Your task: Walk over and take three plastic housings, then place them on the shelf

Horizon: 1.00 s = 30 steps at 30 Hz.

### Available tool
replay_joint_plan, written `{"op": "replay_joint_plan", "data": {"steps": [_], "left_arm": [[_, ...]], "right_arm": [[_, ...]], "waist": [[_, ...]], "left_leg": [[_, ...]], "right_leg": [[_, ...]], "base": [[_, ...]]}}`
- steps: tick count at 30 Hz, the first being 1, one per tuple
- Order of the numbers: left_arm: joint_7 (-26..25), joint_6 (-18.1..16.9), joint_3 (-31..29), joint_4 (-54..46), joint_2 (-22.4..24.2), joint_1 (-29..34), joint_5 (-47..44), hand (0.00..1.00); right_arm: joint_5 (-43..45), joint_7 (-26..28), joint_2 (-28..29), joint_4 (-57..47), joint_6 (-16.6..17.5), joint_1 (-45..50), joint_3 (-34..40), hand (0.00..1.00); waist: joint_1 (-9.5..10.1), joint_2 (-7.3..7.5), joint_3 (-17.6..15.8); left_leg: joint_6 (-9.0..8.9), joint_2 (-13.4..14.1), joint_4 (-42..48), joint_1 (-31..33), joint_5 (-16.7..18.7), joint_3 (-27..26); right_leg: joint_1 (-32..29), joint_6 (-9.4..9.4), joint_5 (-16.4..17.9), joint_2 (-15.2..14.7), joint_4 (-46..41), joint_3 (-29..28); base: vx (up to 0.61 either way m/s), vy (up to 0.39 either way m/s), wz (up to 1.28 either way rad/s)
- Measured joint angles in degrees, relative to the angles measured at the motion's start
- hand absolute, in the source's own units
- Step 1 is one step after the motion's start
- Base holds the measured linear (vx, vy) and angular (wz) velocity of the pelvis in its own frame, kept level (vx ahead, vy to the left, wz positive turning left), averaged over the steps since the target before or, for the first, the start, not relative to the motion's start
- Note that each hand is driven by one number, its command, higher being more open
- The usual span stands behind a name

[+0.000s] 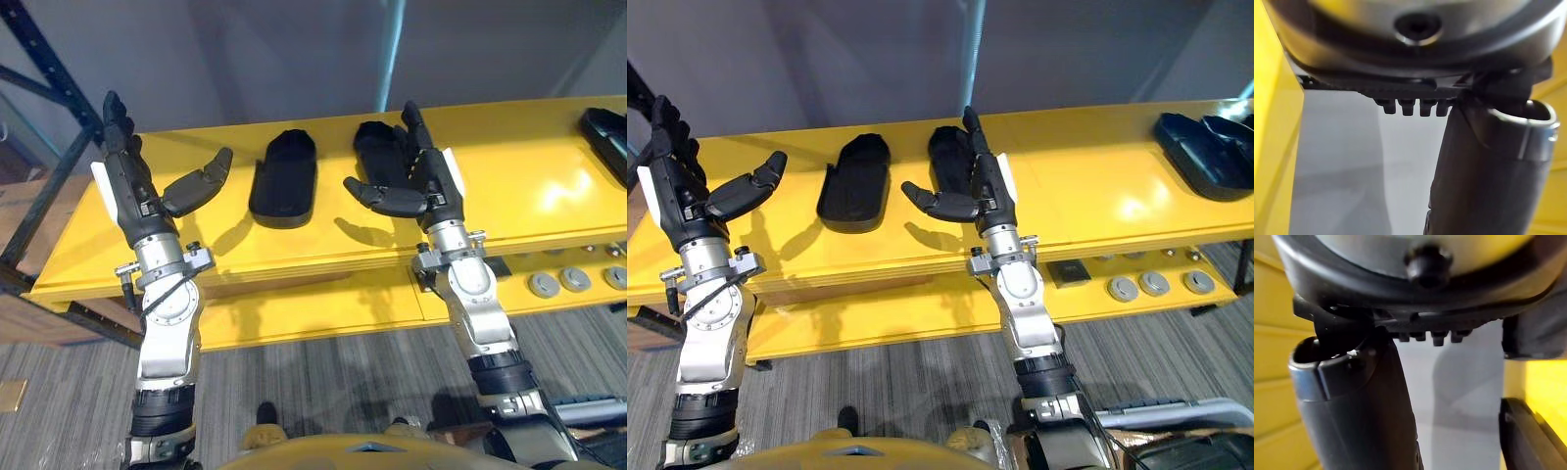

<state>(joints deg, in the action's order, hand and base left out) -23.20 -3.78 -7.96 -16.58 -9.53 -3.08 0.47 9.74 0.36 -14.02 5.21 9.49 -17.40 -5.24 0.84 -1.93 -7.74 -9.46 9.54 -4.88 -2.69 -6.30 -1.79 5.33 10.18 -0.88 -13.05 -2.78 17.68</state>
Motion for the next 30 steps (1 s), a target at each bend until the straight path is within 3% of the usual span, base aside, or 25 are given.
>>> {"op": "replay_joint_plan", "data": {"steps": [4,8,14,18,25,30], "left_arm": [[2.8,-1.1,-0.1,0.0,0.0,3.2,-1.0,1.00],[6.8,-2.6,0.3,-0.5,0.3,4.8,-7.4,1.00],[8.8,-4.4,0.5,-3.2,0.8,6.4,-11.2,1.00],[9.3,-7.4,0.5,-3.3,0.9,7.7,-15.0,1.00],[11.0,-7.8,2.5,-3.7,2.0,8.1,-15.8,1.00],[10.9,-7.8,3.0,-3.7,2.0,8.1,-16.1,1.00]], "right_arm": [[0.4,-1.9,0.0,7.8,-1.7,-6.6,0.1,1.00],[2.4,-2.9,0.0,14.0,-1.8,-13.0,0.3,1.00],[2.4,-4.6,-1.6,21.6,-1.7,-19.0,3.2,1.00],[2.4,-4.7,-4.2,23.7,-1.9,-21.8,4.1,1.00],[1.9,-7.2,-6.6,30.7,-3.1,-27.1,5.4,1.00],[1.9,-5.8,-7.6,34.8,-3.3,-31.2,5.5,1.00]], "waist": [[2.02,0.04,0.0],[3.80,0.02,0.0],[4.64,-0.35,-0.3],[5.18,-1.32,-2.1],[5.47,-1.71,-5.8],[5.51,-2.73,-7.9]], "left_leg": [[-0.06,0.0,0.0,1.5,-0.9,2.2],[-0.10,0.0,0.0,2.7,-1.8,4.1],[-0.03,-0.1,-0.2,5.1,-3.2,6.7],[0.43,-0.2,-0.1,6.4,-3.7,7.4],[0.42,-0.8,0.1,7.5,-4.9,8.8],[0.55,-1.1,0.0,7.5,-5.2,8.9]], "right_leg": [[0.1,-0.16,-0.1,0.1,0.0,1.9],[0.2,-0.30,-0.2,0.3,0.0,3.5],[-0.3,-0.68,0.0,0.4,-0.3,5.8],[-1.3,-0.66,0.0,0.6,-0.6,5.8],[-2.3,-0.65,0.1,-0.1,-2.5,6.8],[-3.0,-0.99,0.6,-0.8,-4.1,6.9]], "base": [[-0.03,-0.015,0.29],[-0.06,-0.013,0.22],[-0.09,-0.014,0.21],[-0.08,-0.009,0.08],[-0.03,-0.010,0.11],[-0.03,-0.005,0.01]]}}
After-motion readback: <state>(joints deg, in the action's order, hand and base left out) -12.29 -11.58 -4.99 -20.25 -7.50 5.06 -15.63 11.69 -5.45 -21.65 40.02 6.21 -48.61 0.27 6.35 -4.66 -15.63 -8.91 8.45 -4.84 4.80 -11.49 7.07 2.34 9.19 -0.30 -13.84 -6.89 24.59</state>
